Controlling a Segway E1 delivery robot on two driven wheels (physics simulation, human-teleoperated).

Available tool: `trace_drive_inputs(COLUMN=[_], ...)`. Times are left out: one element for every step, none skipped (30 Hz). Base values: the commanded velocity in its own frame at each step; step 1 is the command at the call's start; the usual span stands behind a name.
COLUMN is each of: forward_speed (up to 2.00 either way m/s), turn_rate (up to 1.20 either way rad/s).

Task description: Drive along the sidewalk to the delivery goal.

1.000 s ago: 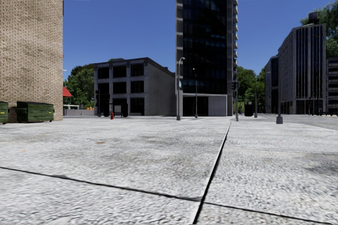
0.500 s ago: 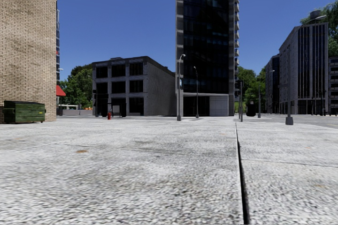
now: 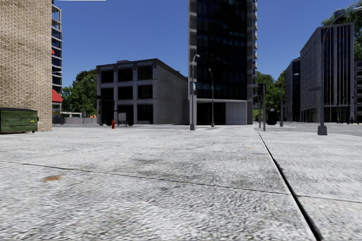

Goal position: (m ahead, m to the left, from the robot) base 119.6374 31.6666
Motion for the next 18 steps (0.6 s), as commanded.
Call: trace_drive_inputs(forward_speed=[2.0, 2.0, 2.0, 2.0, 2.0, 2.0, 2.0, 2.0, 2.0, 2.0, 2.0, 2.0, 2.0, 2.0, 2.0, 2.0, 2.0, 2.0], turn_rate=[0.0, 0.0, 0.0, 0.0, 0.0, 0.0, 0.0, 0.0, 0.0, 0.0, 0.0, 0.0, 0.0, 0.0, 0.0, -0.06, -0.06, -0.09])
